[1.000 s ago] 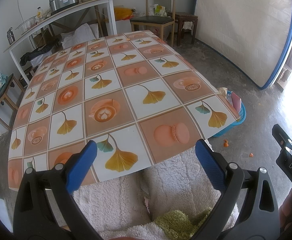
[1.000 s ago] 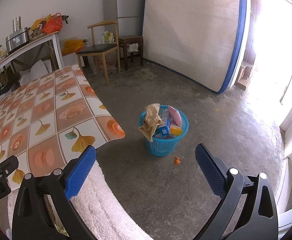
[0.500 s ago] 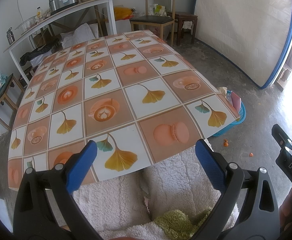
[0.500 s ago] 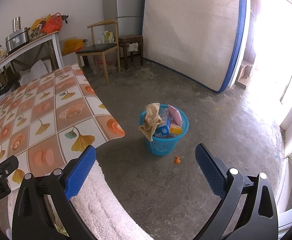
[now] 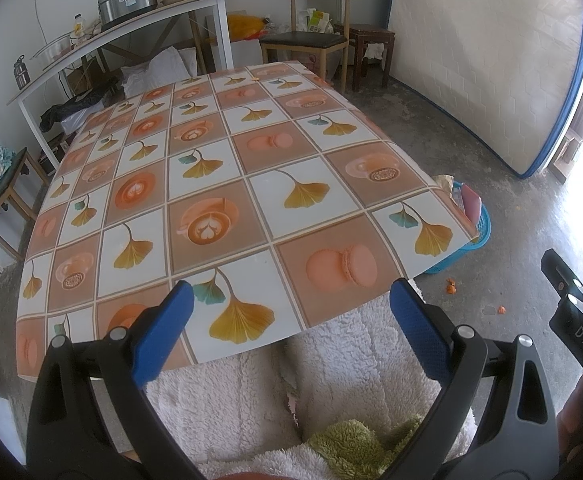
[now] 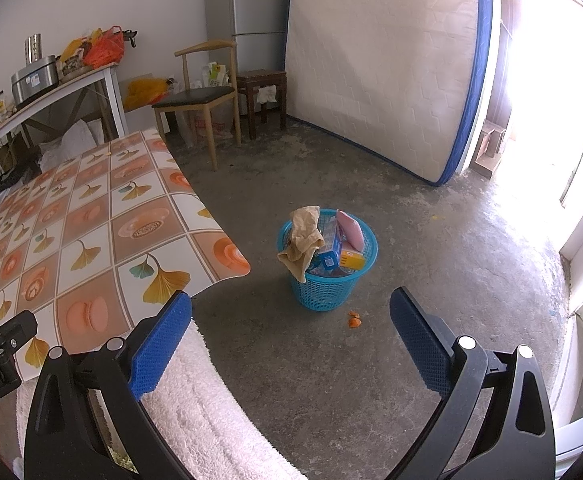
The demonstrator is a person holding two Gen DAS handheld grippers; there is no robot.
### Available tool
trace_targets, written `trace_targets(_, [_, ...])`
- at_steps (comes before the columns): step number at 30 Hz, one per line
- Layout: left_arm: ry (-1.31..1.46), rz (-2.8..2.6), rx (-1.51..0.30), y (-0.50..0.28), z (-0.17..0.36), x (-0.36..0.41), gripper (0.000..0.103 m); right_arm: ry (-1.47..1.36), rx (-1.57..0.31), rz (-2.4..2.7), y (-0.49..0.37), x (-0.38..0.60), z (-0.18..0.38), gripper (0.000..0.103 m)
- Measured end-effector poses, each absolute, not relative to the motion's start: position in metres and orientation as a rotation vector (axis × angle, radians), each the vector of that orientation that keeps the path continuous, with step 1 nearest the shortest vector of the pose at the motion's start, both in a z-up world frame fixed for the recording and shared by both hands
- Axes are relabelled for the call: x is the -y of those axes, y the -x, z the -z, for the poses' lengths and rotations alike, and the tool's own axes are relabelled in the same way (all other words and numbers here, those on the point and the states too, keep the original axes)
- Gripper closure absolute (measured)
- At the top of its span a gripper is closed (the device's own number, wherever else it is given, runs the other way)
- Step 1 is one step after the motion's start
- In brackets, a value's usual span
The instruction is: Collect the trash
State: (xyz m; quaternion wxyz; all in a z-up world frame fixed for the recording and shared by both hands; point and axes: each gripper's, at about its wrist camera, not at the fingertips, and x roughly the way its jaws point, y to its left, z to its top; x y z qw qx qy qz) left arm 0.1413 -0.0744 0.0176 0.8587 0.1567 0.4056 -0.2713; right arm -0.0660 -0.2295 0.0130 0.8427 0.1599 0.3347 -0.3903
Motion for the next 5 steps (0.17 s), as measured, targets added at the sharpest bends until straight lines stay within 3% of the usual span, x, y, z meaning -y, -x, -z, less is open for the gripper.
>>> trace_targets(5, [-0.328, 0.569, -0.852, -0.1414, -0.0177, 0.0744, 0.009, -0.338, -0.707, 0.825, 0.0648, 0.2282, -0.0124, 0.006])
